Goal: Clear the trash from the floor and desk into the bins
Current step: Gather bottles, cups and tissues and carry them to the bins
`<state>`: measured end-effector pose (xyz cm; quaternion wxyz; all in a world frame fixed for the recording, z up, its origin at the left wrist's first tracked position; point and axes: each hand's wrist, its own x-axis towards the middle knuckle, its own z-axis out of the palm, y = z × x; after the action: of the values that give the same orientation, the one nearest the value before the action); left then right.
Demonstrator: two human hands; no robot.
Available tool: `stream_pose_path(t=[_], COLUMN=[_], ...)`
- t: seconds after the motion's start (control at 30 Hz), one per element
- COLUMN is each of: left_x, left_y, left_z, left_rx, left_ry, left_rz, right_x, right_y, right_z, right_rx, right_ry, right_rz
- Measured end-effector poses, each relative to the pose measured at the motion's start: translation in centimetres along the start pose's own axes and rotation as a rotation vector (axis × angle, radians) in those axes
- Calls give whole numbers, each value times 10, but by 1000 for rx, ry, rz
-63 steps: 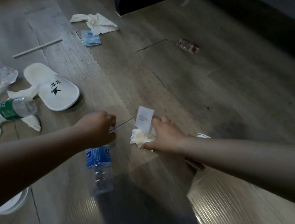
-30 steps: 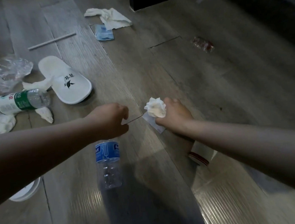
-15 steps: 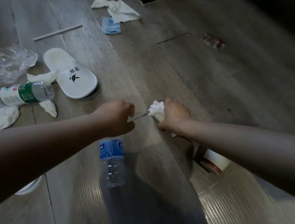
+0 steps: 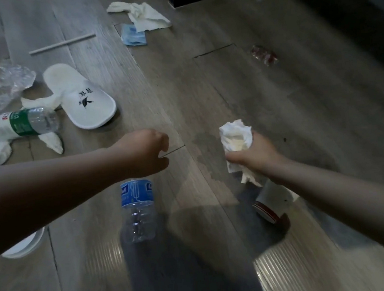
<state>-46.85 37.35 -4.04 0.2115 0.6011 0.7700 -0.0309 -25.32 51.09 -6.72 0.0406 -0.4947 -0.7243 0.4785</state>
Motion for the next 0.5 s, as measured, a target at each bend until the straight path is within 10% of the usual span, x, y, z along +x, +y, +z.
stream_pose_path(t=[0.5], left_x=[19], left_y=[66], left_z=[0], left_rx=[66], left_ry=[-50], left_rz=[106], right_x=[-96], right_y=[46], right_z=[-60], right_rx=[258], right_ry=[137], right_rz=[185])
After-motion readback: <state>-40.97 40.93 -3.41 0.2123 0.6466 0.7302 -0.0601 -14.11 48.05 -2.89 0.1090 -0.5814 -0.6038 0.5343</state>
